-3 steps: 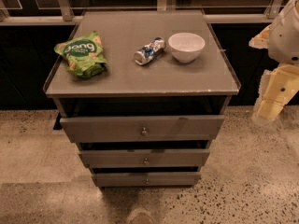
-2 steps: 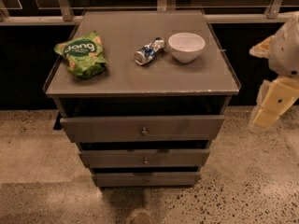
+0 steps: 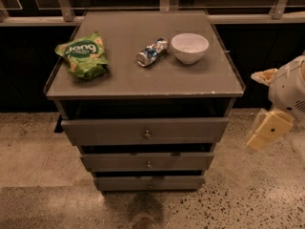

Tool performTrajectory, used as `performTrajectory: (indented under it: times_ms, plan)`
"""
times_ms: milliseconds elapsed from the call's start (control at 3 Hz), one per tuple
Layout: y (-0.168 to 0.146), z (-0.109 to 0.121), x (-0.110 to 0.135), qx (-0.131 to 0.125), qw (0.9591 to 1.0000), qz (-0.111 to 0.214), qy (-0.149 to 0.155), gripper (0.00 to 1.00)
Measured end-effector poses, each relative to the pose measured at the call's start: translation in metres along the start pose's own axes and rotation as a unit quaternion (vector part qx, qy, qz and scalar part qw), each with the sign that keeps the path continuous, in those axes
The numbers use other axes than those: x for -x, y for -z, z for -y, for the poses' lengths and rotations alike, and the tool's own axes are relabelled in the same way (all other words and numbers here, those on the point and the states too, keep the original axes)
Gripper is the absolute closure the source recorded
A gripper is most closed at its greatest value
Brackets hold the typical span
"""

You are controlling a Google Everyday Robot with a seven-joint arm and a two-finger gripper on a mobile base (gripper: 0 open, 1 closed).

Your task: Open top drawer

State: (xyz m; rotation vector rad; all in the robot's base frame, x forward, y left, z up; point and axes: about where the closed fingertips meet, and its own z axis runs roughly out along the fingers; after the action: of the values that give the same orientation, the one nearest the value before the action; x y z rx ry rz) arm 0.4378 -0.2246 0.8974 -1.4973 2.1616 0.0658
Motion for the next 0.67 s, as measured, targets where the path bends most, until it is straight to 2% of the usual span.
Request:
performTrajectory:
  times_ms: [333,667]
  plan:
    - [0.001,-0.004,0.0,-0.004,1.0,0.002,-0.001,0.0]
    - [-0.032,-0.02,-0.025,0.007,0.9984,0.035,-0.043,0.0]
